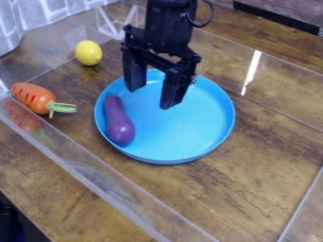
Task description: Remove the purple eggplant from inside the blue tray and put it on the table
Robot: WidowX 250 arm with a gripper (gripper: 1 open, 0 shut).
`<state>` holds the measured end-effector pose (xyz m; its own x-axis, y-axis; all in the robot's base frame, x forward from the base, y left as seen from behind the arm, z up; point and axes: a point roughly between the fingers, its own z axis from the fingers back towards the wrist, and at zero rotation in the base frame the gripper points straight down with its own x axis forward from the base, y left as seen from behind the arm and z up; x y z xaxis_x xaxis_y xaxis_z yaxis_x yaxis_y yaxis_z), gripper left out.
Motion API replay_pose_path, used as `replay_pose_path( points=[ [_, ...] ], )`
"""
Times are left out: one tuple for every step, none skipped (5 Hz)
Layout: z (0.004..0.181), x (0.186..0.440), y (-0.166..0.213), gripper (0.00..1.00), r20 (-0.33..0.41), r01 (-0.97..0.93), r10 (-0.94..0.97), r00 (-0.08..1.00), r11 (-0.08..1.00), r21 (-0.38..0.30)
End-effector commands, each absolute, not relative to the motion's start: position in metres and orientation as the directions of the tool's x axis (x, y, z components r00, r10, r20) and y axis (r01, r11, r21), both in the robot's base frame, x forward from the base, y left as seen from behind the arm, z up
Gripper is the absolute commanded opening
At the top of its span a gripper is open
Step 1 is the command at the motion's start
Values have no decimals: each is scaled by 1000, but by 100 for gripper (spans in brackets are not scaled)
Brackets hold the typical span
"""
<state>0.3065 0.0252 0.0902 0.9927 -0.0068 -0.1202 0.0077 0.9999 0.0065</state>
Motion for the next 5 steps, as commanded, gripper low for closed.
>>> replay_pose_path(
  points=[
    [102,315,38,100,-63,-11,12,998,1000,17],
    [100,316,43,100,-61,-13,14,998,1000,19],
    [97,317,48,100,-61,-14,15,998,1000,19],
    [94,319,54,100,-58,-20,21,998,1000,20],
    [91,321,56,100,-59,-22,23,998,1000,20]
  ],
)
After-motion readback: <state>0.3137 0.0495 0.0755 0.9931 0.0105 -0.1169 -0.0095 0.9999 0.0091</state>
